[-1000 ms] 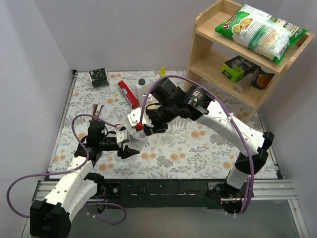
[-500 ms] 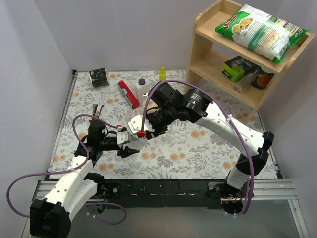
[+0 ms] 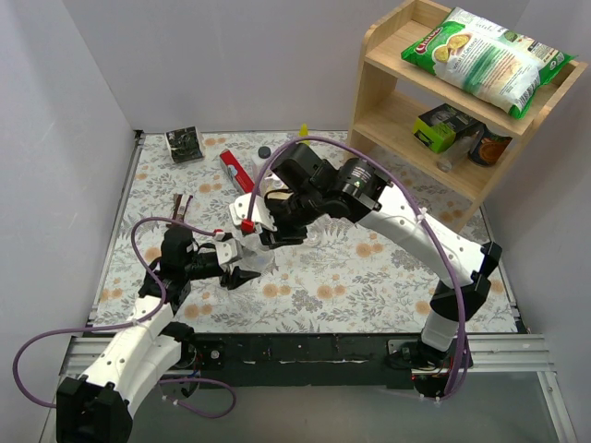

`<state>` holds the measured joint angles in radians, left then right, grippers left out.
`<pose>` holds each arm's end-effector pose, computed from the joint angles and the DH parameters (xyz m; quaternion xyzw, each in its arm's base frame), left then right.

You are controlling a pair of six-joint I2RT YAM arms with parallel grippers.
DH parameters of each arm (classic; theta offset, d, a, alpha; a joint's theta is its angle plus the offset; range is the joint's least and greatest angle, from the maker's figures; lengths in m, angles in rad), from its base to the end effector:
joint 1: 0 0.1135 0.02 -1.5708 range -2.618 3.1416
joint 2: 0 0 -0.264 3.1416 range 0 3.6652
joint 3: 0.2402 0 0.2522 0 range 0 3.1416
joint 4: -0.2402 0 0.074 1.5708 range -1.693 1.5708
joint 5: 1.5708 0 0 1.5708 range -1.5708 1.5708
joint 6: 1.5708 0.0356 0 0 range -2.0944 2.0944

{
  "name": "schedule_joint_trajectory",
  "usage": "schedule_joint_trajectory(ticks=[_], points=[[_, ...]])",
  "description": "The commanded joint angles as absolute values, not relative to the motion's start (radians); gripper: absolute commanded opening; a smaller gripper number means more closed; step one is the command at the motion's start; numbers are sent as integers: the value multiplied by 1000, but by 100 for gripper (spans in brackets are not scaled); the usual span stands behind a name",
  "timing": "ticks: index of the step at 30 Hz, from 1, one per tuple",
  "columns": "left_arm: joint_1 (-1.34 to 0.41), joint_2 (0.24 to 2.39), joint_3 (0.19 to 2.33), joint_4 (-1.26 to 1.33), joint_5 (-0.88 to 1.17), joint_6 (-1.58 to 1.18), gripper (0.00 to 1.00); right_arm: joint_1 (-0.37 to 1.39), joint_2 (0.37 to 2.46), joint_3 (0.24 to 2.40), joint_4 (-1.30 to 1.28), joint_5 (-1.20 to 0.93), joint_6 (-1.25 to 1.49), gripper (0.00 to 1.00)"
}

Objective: Screw on the bottle caps

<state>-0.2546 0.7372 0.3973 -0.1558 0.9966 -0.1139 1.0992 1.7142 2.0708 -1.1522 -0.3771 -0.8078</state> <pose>0.1450 -0.0686 0.2215 0.2972 0.7354 -0.4860 0.3669 0.1434 0.3100 0.4400 -0.7826 0.4686 0.2256 0.3421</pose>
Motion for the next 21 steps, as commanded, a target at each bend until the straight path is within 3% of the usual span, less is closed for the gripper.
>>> schedule_joint_trajectory(ticks=[1, 10, 21], points=[[-262, 693, 411, 67, 1026, -228, 0, 1103, 1819, 2147, -1305, -377, -571, 1], [-265, 687, 410, 118, 986, -362, 0, 1103, 1832, 2120, -1287, -330, -436, 1], [-265, 669, 377, 54, 988, -293, 0, 1103, 1839, 2155, -1284, -298, -459, 2]])
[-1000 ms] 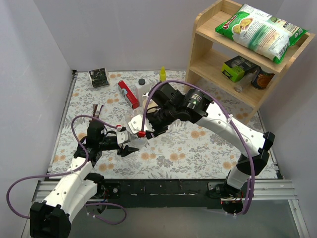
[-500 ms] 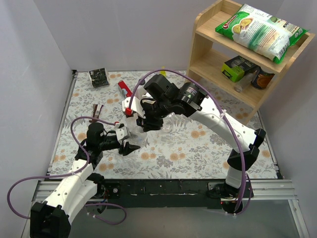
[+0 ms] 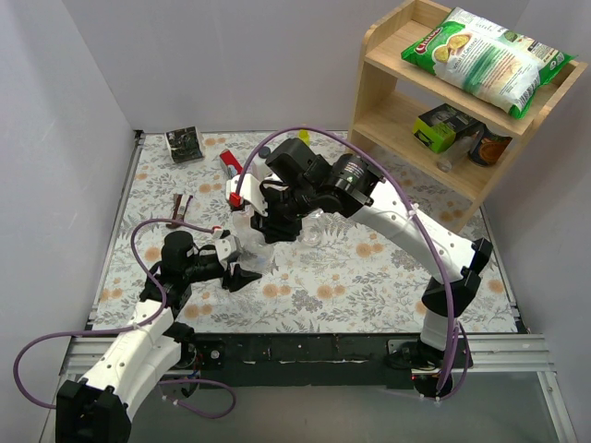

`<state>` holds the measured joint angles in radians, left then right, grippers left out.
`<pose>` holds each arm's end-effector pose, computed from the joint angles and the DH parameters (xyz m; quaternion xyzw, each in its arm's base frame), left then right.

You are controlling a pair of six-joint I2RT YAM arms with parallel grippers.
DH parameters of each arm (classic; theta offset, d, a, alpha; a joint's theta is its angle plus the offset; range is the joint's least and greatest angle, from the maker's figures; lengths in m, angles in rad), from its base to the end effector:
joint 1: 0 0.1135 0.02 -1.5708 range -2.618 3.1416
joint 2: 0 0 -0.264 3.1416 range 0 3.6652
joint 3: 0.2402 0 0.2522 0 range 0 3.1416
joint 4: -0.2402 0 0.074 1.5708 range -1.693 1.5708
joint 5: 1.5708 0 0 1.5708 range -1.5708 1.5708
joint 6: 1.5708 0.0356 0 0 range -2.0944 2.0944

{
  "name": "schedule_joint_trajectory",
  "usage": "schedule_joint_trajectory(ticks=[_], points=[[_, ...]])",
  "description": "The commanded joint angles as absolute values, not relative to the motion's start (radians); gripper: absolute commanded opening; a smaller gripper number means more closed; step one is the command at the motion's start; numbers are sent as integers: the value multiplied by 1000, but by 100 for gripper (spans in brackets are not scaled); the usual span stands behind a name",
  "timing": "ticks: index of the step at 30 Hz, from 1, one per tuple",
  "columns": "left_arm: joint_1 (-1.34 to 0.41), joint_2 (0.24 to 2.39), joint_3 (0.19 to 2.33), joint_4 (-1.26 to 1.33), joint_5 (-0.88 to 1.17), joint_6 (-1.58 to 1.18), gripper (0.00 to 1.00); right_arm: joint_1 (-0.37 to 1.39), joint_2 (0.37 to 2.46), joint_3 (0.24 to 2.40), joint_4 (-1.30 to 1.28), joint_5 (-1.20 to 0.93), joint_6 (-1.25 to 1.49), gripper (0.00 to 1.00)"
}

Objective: Screw on the bottle caps

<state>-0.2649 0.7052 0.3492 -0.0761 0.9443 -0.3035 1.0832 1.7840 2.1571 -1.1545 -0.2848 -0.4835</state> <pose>0.1427 -0.0686 0.2158 0.2307 0.7547 -0.5023 0.3534 0.1593 0.3217 0.4405 -0.6835 0.6089 0.2376 0.3250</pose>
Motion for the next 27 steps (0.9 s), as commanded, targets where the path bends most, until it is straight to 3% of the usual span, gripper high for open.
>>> schedule_joint_trajectory(ticks=[1, 6, 20, 25, 27], points=[[-265, 666, 374, 52, 988, -276, 0, 1103, 1841, 2154, -1287, -302, -462, 4], [-265, 670, 365, 51, 988, -264, 0, 1103, 1835, 2134, -1292, -322, -466, 19], [-265, 713, 362, 6, 986, -225, 0, 1103, 1851, 2180, -1290, -313, -494, 31], [-265, 712, 357, 6, 976, -261, 0, 1103, 1858, 2192, -1290, -314, -494, 43], [-265, 716, 351, 6, 974, -275, 0, 1103, 1855, 2195, -1289, -316, -499, 52]])
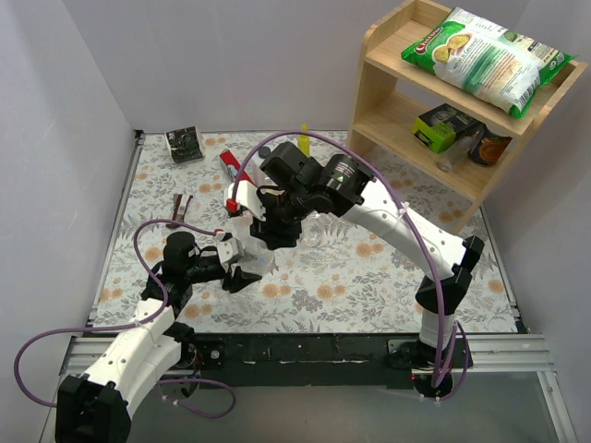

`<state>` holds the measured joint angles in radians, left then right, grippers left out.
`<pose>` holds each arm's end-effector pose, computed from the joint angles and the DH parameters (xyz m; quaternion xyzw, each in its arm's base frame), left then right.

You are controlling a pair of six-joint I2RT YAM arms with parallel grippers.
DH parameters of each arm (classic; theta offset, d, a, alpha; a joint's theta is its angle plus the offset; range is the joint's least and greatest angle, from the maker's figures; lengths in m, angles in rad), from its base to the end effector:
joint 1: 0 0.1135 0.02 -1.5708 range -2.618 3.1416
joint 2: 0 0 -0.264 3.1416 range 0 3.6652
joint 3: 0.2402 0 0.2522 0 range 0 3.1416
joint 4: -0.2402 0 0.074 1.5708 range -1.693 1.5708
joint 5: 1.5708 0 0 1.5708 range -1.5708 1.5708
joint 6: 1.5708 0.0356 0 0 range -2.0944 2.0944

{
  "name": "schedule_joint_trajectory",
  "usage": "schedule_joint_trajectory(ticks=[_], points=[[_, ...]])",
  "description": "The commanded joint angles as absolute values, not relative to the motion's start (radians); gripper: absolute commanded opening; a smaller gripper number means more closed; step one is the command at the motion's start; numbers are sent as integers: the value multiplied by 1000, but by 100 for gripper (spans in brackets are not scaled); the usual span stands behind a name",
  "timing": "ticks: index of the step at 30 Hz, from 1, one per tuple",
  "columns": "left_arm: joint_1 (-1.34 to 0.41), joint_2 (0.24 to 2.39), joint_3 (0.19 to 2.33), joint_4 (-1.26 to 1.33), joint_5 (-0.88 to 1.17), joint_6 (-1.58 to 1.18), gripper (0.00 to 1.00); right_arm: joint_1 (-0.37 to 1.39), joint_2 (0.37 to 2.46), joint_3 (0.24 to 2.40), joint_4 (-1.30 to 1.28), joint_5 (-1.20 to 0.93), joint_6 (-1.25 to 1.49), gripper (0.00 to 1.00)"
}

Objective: Screw on the bottle caps

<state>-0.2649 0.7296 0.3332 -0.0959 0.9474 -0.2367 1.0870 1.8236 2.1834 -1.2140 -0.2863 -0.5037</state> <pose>0.1429 -0.0687 0.2054 0.2450 0.7602 -0.4926 0.3455 0.1610 0.3280 0.4300 -0.6969 0.6132 0.2278 0.2940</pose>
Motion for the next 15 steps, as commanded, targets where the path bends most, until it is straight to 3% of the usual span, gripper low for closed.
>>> schedule_joint_trajectory(ticks=[1, 3, 5, 15], points=[[-265, 718, 350, 6, 974, -278, 0, 1103, 1850, 2197, -1289, -316, -499, 56], [-265, 724, 347, 6, 973, -287, 0, 1103, 1847, 2197, -1285, -310, -500, 71], [-265, 729, 345, 6, 974, -296, 0, 1103, 1841, 2192, -1285, -307, -502, 78], [-267, 741, 359, -43, 1018, -305, 0, 1075, 1755, 2184, -1246, -180, -520, 95]])
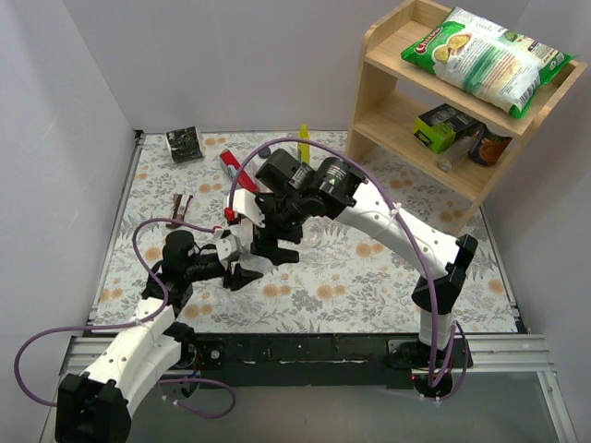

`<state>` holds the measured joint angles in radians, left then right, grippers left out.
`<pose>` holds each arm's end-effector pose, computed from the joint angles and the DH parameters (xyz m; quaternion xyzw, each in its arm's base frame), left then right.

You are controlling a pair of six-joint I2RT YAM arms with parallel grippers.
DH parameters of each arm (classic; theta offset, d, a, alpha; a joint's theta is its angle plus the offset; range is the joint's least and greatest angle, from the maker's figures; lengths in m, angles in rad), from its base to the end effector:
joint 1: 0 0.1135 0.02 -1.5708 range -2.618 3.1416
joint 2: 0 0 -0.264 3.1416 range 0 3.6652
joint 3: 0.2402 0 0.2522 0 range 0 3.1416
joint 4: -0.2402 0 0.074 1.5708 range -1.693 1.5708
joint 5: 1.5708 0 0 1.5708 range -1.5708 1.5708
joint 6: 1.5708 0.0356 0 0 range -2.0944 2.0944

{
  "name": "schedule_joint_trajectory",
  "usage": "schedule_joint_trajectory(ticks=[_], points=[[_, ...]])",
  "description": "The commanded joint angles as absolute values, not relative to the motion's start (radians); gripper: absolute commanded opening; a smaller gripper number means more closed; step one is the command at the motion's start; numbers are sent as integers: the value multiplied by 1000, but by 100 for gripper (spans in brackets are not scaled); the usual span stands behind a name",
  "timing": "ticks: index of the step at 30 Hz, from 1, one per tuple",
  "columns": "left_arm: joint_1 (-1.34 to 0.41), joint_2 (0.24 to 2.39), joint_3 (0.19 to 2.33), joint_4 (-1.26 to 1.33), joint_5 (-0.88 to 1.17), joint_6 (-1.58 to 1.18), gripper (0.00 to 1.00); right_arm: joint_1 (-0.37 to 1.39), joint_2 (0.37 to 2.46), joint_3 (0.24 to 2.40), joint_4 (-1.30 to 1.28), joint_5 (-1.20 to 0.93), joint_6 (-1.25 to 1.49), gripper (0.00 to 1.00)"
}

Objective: Screw on the bottle caps

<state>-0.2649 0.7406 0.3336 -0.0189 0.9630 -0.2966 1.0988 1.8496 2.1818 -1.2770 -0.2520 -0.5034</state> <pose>0.1465 -0.0700 0.2108 0.2390 0.7489 -0.5071 0.3534 0.1595 0.3320 0.4160 -0.7047 0.6291 0.2039 0.2570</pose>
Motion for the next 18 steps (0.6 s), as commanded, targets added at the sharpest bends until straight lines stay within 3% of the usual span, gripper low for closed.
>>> schedule_joint_trajectory(ticks=[1, 9, 18], points=[[-265, 742, 370, -64, 1029, -310, 0, 1065, 1735, 2148, -1229, -167, -514, 95], [-265, 749, 399, -118, 1078, -333, 0, 969, 1527, 1908, -930, -365, -534, 95], [-265, 815, 454, -141, 1094, -347, 0, 979, 1503, 1758, -687, -572, -569, 95]])
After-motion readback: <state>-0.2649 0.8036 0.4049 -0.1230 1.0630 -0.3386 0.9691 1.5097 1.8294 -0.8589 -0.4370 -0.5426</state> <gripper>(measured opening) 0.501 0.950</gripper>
